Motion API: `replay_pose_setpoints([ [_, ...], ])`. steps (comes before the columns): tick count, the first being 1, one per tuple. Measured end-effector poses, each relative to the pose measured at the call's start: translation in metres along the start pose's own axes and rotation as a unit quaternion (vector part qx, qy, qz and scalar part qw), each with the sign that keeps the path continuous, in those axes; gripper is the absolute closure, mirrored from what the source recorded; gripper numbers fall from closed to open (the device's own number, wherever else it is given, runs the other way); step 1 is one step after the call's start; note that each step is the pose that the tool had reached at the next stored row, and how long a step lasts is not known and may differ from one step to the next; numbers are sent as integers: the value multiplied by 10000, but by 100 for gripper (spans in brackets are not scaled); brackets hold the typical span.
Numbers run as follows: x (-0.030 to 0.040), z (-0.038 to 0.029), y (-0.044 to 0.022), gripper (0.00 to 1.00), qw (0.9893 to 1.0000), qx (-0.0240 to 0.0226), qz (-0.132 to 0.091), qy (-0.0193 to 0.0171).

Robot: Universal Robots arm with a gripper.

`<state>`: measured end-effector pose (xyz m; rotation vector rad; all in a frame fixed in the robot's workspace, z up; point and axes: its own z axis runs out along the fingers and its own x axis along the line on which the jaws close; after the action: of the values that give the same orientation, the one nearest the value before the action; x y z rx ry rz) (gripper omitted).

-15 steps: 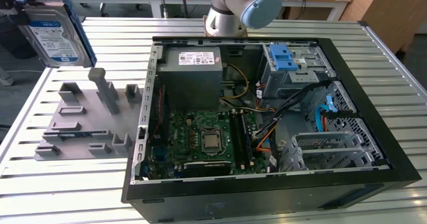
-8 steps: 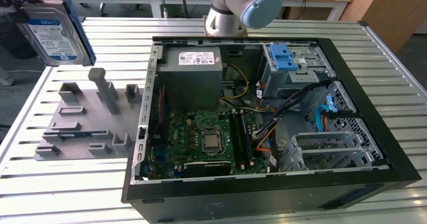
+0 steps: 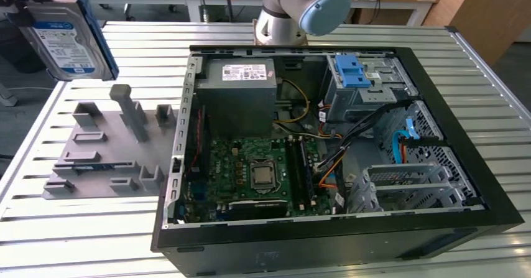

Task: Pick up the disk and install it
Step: 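Pick up the disk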

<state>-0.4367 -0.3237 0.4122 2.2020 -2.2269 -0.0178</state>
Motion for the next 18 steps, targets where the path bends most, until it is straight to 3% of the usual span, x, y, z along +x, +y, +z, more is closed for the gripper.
replay_pose_setpoints([
  [18, -6, -77, 1, 64, 10000, 1, 0, 17],
])
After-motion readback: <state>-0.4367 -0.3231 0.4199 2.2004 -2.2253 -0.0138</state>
